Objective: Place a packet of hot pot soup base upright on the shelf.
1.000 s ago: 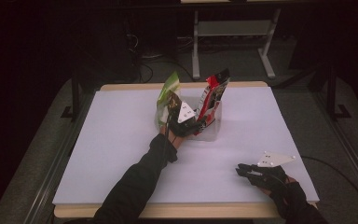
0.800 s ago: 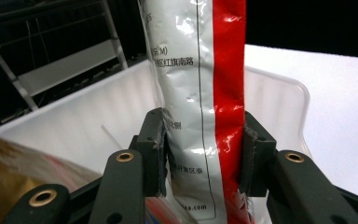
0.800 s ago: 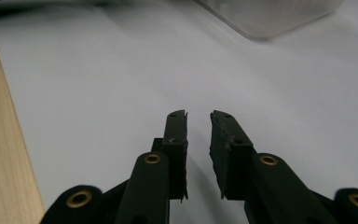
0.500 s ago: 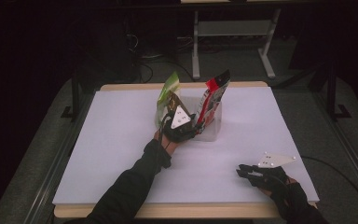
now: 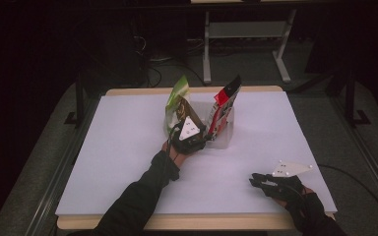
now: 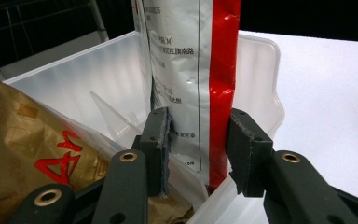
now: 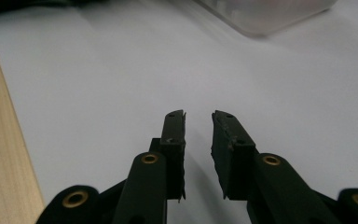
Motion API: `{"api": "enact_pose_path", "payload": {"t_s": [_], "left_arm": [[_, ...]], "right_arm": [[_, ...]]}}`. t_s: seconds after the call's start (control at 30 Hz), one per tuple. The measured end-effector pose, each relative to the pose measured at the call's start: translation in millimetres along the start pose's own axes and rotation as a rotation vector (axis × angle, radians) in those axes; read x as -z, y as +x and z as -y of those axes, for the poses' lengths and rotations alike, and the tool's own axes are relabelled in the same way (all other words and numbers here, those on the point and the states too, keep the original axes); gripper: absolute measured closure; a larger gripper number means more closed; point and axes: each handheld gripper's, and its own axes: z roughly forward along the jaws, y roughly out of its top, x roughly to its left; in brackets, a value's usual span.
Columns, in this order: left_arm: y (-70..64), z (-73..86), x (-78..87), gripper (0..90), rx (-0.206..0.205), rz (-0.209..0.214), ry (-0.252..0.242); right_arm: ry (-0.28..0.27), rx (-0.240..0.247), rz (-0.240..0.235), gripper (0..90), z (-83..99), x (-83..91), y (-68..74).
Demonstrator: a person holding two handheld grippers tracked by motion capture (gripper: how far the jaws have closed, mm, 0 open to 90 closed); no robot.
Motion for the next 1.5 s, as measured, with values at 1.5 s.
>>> {"api": "enact_pose_path", "payload": {"t_s": [1.5], "left_arm": [[21.6,3.6,101.2,59.2,-0.068,0.087,0.042]], "right_arm": [[-0.031,0.097,0.108,72.0,-8.8,13.9,6.2]]}}
